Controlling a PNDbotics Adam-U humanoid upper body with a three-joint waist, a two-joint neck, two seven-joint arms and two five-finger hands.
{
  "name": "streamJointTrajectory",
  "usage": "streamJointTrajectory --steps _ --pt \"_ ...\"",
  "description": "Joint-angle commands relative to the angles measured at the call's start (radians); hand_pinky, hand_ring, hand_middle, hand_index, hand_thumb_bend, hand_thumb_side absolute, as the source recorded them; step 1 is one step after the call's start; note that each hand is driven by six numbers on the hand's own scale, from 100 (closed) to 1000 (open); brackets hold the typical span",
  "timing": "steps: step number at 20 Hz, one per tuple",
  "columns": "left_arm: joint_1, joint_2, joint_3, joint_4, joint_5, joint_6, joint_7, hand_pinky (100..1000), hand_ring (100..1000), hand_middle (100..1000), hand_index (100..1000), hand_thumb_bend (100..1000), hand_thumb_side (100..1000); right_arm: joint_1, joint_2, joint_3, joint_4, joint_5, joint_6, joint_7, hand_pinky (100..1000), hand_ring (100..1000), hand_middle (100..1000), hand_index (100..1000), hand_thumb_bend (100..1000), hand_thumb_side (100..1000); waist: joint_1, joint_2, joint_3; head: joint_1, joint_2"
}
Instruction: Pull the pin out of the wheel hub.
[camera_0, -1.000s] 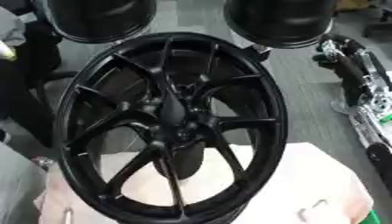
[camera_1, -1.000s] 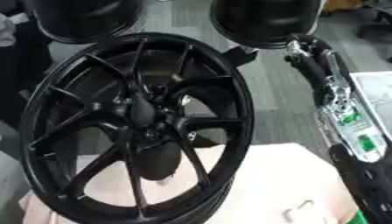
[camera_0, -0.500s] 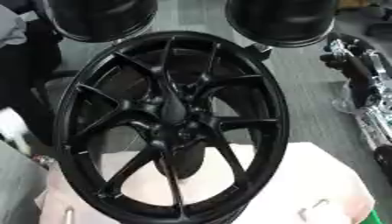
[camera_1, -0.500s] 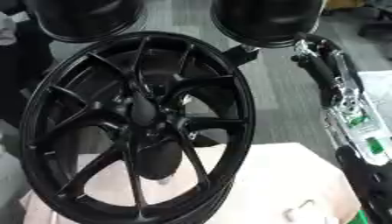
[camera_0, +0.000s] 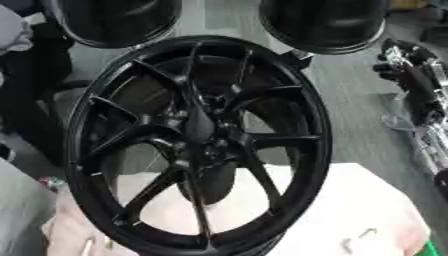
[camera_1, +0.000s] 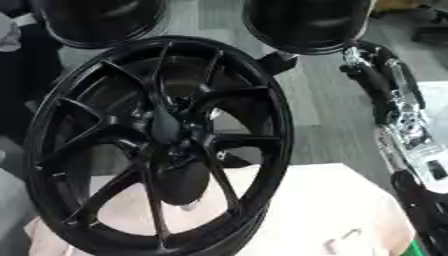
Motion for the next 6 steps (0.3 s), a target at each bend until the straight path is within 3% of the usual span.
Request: streamJointTrajectory --steps 1,6 --pt "-0.062 -0.048 0.100 0.010 0.042 0.045 0.057 802 790 758 786 394 416 -0.013 -0.003 -0.007 -0.014 -0.007 0.000 -0.002 804 684 645 809 188 517 -0.009 -0.022 0.002 0.010 0.005" --pt "-0.026 -0.180 0.231 -0.070 0.100 0.112 0.138 784 783 756 780 388 490 -0.018 0.007 -0.011 -0.017 -0.012 -0.003 -0.010 804 684 645 809 188 517 -0.030 -0.014 -0.004 0.022 0.001"
